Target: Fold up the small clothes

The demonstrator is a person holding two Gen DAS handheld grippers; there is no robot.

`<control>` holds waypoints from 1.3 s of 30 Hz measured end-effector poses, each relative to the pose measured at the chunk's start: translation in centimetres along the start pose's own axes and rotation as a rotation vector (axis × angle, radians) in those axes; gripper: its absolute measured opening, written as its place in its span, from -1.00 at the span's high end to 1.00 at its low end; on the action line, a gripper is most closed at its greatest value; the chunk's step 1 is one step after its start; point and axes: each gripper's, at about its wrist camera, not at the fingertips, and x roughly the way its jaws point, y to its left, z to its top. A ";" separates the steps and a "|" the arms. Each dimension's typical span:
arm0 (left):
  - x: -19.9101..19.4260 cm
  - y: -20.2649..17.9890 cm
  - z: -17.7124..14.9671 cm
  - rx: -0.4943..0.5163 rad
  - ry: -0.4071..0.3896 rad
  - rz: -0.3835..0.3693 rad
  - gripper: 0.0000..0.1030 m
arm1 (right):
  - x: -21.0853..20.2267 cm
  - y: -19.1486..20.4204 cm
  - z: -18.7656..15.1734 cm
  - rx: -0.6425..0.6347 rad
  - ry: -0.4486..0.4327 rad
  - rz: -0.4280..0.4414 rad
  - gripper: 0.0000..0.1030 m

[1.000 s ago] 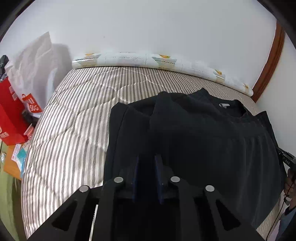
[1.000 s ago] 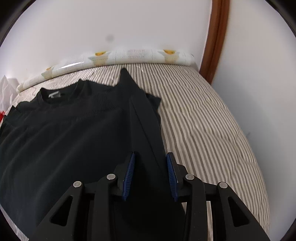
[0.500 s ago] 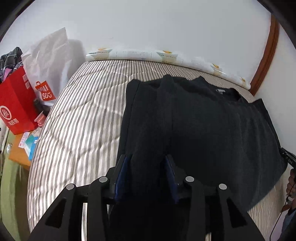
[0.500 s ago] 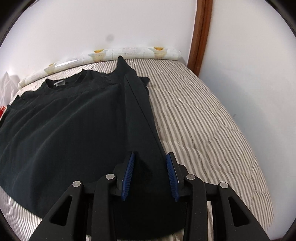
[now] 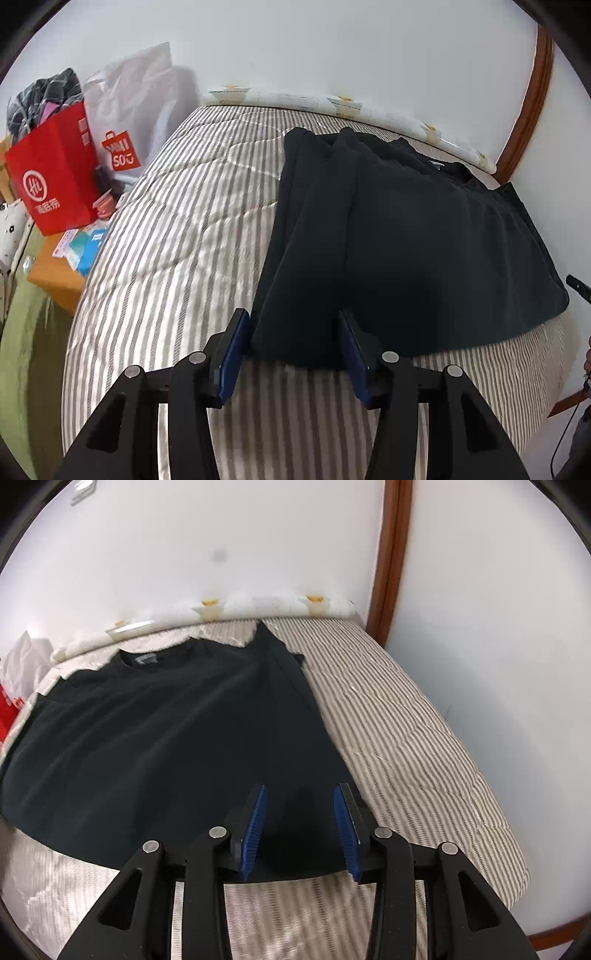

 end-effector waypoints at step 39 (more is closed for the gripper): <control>-5.8 7.8 -7.5 -0.109 -0.017 -0.001 -0.17 | -1.9 44.4 -5.9 -0.721 -0.092 0.450 0.55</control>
